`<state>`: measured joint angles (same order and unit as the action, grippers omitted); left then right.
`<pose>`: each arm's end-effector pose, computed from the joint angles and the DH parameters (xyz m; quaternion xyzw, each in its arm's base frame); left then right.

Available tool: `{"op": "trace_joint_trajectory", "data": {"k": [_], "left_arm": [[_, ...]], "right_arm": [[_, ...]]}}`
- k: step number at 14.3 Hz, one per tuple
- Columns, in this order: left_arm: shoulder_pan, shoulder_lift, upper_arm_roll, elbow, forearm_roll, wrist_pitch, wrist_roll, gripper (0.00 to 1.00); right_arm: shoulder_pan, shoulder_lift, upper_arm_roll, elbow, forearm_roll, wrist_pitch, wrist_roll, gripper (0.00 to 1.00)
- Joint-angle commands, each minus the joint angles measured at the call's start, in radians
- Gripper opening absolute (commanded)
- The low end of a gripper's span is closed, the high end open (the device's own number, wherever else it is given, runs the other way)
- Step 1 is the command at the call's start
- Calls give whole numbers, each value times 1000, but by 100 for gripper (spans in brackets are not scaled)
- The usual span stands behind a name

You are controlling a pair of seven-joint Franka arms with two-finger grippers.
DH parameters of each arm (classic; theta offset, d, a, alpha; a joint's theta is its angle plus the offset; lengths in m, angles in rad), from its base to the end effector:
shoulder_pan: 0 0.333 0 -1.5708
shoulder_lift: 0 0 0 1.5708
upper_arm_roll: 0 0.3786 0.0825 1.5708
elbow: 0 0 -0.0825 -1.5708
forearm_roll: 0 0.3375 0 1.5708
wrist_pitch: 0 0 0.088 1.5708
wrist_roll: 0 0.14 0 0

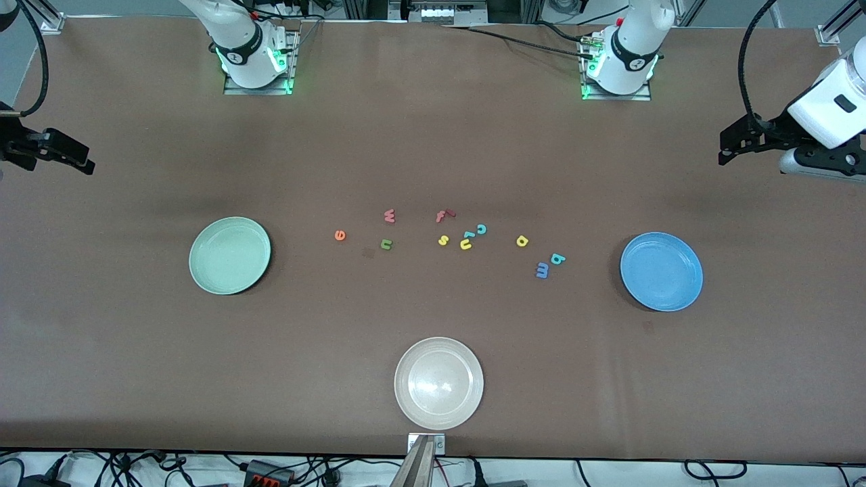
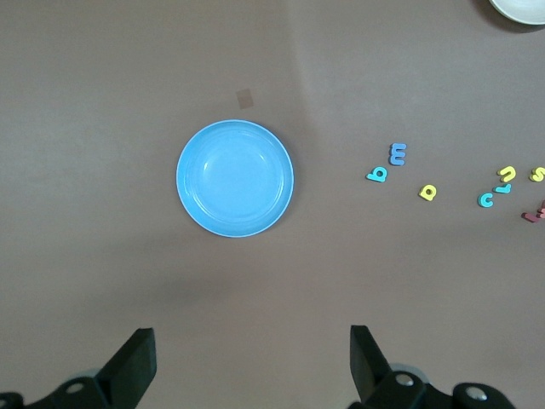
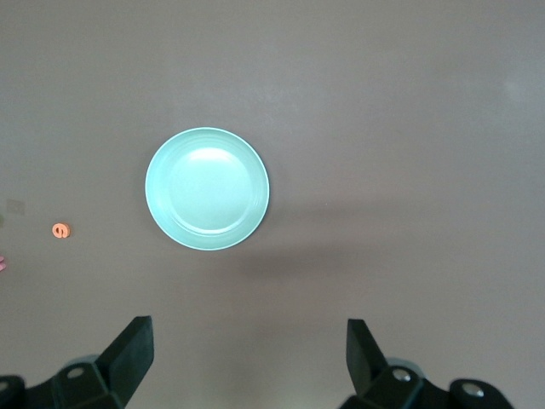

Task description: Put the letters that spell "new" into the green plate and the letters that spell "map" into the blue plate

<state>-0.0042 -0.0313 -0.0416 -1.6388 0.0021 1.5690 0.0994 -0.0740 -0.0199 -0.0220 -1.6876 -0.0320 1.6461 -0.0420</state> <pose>0.4929 -0.0227 0.6408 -0.9972 0.0725 0.0193 0.0012 0.5011 -0.0526 0.6208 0.9995 -0.0256 -0.0119 0.0149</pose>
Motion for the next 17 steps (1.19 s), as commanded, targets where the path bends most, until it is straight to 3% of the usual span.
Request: {"op": "trace_joint_trajectory", "data": {"k": [1,17], "left_arm": [[3,-2,-3,19,-7,-21,6,100],[3,-4,-3,19,-7,-20,6,100]], "right_arm": [[-6,-22,2,-23,4,11,2,100],[-9,3,2,-23,4,3,-15,100]]}}
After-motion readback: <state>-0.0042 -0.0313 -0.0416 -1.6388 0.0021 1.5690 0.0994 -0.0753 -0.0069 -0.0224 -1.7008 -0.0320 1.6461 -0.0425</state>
